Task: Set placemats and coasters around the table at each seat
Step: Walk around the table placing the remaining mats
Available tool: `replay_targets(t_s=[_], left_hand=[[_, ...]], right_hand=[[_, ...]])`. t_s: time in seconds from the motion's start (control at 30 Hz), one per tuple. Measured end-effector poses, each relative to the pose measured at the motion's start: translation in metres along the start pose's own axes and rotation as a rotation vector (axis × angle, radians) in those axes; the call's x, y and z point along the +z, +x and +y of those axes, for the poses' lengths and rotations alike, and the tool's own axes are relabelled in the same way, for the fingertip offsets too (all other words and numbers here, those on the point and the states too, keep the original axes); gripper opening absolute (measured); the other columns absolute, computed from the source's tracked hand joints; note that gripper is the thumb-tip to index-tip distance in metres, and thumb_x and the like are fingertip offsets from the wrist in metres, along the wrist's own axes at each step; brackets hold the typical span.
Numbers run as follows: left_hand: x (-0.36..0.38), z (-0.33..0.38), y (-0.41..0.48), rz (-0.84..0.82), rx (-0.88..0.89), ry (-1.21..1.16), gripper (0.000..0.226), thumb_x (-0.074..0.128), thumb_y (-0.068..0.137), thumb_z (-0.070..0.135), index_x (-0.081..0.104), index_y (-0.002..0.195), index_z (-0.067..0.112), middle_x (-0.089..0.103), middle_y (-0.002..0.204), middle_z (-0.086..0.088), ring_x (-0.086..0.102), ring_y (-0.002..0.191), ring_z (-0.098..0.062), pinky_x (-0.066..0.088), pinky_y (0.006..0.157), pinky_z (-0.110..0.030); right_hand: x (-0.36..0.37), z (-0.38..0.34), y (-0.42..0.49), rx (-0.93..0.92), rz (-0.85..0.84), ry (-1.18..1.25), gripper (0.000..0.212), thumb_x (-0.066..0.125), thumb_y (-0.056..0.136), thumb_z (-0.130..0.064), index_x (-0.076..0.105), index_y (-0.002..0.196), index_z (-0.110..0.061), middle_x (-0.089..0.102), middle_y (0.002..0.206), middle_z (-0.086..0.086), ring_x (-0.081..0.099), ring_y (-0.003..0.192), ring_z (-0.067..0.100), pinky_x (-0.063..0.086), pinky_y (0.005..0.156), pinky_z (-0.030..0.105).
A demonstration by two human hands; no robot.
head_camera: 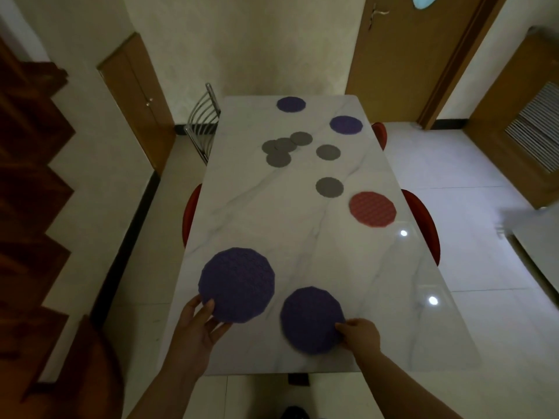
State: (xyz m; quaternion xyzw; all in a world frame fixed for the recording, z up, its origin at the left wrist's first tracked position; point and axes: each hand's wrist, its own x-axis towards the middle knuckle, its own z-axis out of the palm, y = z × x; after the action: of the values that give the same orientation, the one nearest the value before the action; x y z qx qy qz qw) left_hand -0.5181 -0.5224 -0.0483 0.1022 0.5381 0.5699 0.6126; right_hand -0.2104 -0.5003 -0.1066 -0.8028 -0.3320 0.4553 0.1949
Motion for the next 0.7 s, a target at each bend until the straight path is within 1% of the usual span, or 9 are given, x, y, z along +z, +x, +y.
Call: replay_targets(t_s=[0.07, 0.13, 0.23, 0.3, 0.37, 0.43, 0.47, 0.57, 0.7], left_hand=[[0.000, 0.000, 0.001, 0.000, -0.005, -0.001, 0.027, 0.060, 0.088, 0.015, 0.059, 0.114, 0.023, 0.065, 0.118, -0.006, 0.068, 0.099, -0.029, 0.060, 0.063, -0.035], [-0.001, 0.001, 0.001, -0.004, -0.006, -0.003, 0.027, 0.058, 0.090, 0.014, 0.059, 0.115, 0.022, 0.065, 0.118, -0.006, 0.068, 0.099, -0.029, 0.060, 0.063, -0.035], [-0.001, 0.002, 0.001, -0.007, -0.006, -0.005, 0.026, 0.056, 0.092, 0.012, 0.058, 0.116, 0.022, 0.065, 0.118, -0.006, 0.068, 0.099, -0.028, 0.060, 0.063, -0.034], [-0.001, 0.001, 0.001, -0.006, -0.008, -0.007, 0.024, 0.056, 0.092, 0.012, 0.058, 0.114, 0.022, 0.065, 0.117, -0.007, 0.068, 0.099, -0.028, 0.060, 0.063, -0.034], [0.000, 0.002, 0.001, -0.003, -0.008, -0.004, 0.023, 0.056, 0.092, 0.013, 0.058, 0.113, 0.022, 0.065, 0.117, -0.007, 0.067, 0.100, -0.029, 0.060, 0.062, -0.034], [0.000, 0.003, 0.000, 0.003, -0.002, -0.002, 0.022, 0.056, 0.093, 0.013, 0.058, 0.113, 0.023, 0.065, 0.116, -0.006, 0.066, 0.101, -0.030, 0.060, 0.063, -0.034], [0.000, 0.003, 0.000, 0.004, 0.000, -0.002, 0.022, 0.056, 0.093, 0.013, 0.058, 0.112, 0.023, 0.065, 0.116, -0.006, 0.066, 0.102, -0.030, 0.061, 0.063, -0.035], [-0.001, 0.005, -0.001, 0.000, 0.011, -0.017, 0.023, 0.055, 0.093, 0.013, 0.059, 0.113, 0.022, 0.065, 0.117, -0.006, 0.066, 0.102, -0.030, 0.061, 0.064, -0.035], [-0.007, 0.012, 0.000, -0.045, 0.032, -0.032, 0.029, 0.058, 0.089, 0.016, 0.058, 0.118, 0.022, 0.067, 0.118, -0.006, 0.067, 0.103, -0.030, 0.060, 0.066, -0.037]], right_hand=[[0.001, 0.000, 0.000, -0.022, -0.005, -0.112, 0.020, 0.069, 0.080, -0.021, 0.068, 0.065, -0.008, 0.065, 0.063, 0.009, 0.062, 0.059, 0.020, 0.047, 0.058, 0.025], [0.002, 0.002, 0.001, -0.033, -0.019, -0.198, 0.028, 0.068, 0.080, -0.024, 0.066, 0.060, -0.005, 0.062, 0.060, 0.010, 0.056, 0.052, 0.017, 0.042, 0.052, 0.024], [0.003, 0.002, 0.000, -0.056, -0.024, -0.261, 0.027, 0.067, 0.080, -0.024, 0.069, 0.069, 0.001, 0.065, 0.064, 0.014, 0.058, 0.058, 0.019, 0.045, 0.057, 0.026], [0.004, 0.001, -0.002, -0.099, -0.014, -0.322, 0.022, 0.066, 0.080, -0.022, 0.067, 0.070, -0.002, 0.062, 0.065, 0.012, 0.057, 0.060, 0.018, 0.045, 0.058, 0.028], [0.003, 0.000, -0.005, -0.131, 0.005, -0.339, 0.016, 0.066, 0.080, -0.020, 0.064, 0.086, -0.005, 0.062, 0.077, 0.010, 0.053, 0.067, 0.016, 0.044, 0.062, 0.029], [0.000, 0.000, -0.006, -0.167, -0.008, -0.377, 0.025, 0.065, 0.081, -0.021, 0.057, 0.101, -0.007, 0.061, 0.090, 0.006, 0.052, 0.074, 0.013, 0.040, 0.065, 0.024], [-0.002, -0.001, -0.007, -0.188, -0.025, -0.422, 0.027, 0.064, 0.082, -0.022, 0.056, 0.103, -0.008, 0.062, 0.094, 0.006, 0.052, 0.075, 0.014, 0.040, 0.065, 0.023], [-0.006, -0.016, -0.007, -0.250, -0.034, -0.501, 0.026, 0.061, 0.086, -0.028, 0.056, 0.104, -0.010, 0.063, 0.092, 0.004, 0.054, 0.075, 0.014, 0.041, 0.062, 0.023], [0.001, -0.060, -0.014, -0.333, -0.031, -0.440, 0.024, 0.052, 0.091, -0.035, 0.059, 0.106, -0.017, 0.067, 0.103, 0.005, 0.054, 0.079, 0.013, 0.040, 0.071, 0.023]])
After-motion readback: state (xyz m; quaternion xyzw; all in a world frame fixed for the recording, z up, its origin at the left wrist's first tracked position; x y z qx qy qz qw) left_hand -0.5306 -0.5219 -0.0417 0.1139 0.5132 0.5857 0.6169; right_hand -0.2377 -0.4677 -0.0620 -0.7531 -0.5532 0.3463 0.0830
